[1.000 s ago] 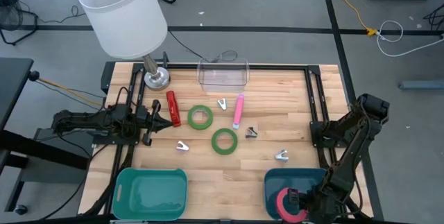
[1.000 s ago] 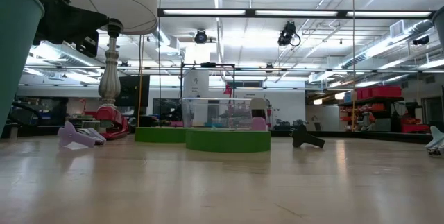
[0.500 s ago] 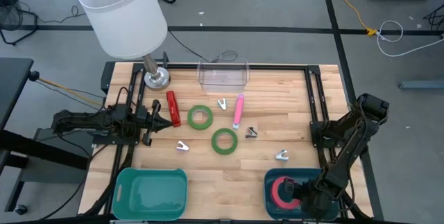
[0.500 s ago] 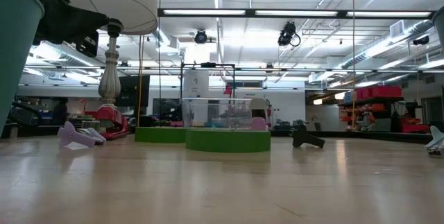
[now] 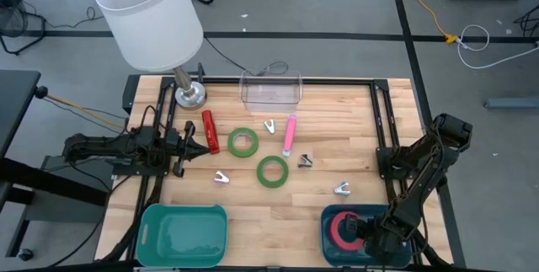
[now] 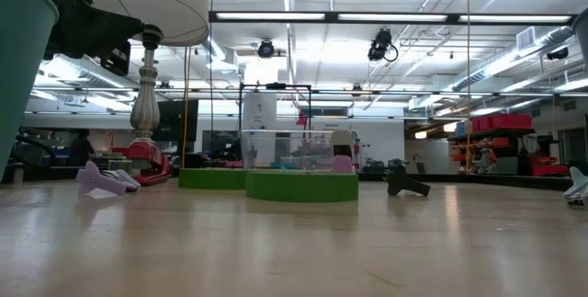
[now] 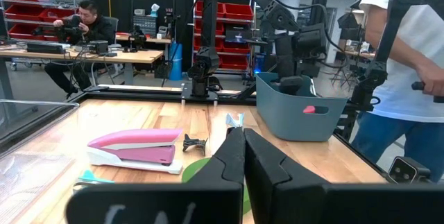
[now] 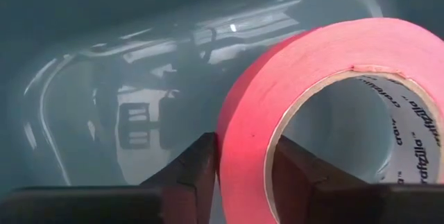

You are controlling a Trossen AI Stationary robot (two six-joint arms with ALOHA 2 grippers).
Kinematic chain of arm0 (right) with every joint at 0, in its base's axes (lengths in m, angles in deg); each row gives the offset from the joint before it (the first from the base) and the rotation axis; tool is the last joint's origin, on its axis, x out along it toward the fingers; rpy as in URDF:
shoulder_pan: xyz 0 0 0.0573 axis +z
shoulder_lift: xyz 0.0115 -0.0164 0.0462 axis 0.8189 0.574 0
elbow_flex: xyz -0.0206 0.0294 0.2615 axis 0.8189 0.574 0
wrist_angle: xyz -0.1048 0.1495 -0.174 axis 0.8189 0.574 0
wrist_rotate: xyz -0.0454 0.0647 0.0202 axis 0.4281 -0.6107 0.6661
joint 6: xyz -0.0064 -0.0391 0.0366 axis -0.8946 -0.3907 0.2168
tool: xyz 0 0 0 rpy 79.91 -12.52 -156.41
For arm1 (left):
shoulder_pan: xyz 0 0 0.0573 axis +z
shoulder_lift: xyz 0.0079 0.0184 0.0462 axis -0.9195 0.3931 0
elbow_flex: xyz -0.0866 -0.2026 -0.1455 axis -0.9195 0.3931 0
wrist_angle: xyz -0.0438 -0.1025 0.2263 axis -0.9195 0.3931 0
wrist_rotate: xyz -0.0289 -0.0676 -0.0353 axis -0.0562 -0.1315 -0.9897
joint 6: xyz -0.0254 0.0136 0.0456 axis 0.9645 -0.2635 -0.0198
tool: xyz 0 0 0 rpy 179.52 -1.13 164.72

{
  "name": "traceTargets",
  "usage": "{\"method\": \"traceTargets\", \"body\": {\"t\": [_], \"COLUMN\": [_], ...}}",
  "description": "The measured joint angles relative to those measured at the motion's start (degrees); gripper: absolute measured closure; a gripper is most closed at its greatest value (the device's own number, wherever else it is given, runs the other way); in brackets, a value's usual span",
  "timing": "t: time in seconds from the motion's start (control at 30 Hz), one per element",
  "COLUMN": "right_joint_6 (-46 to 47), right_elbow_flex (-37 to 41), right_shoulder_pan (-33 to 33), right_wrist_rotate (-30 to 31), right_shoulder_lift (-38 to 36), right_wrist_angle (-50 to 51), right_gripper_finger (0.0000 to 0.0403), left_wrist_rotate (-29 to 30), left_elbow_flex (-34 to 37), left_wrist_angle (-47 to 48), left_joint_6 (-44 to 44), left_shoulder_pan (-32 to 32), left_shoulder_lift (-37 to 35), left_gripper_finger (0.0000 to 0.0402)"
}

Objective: Pick and place Stapler, Stapler remover, tape
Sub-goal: Put the pink tape into the blue bin

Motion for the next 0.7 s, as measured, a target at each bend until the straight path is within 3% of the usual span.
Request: {"method": "traceTargets", "body": {"t": [0.23,0.7], "right_joint_6": [0.0,2.8], "right_elbow_flex": [0.0,0.0], "right_shoulder_pan": [0.0,0.0], "right_wrist_rotate": [-0.1,-0.1], "right_shoulder_lift": [0.0,0.0], "right_wrist_angle": [-1.6,-3.6], "right_gripper_finger": [0.0261,0.0166], "left_wrist_rotate": [0.0,0.0], "left_elbow_flex": [0.0,0.0], "left_wrist_angle": [0.0,0.0], "left_joint_6": [0.0,0.0], "left_shoulder_pan": [0.0,0.0], "left_shoulder_lift": [0.0,0.0], "left_gripper_finger": [0.0399,0.0399]}}
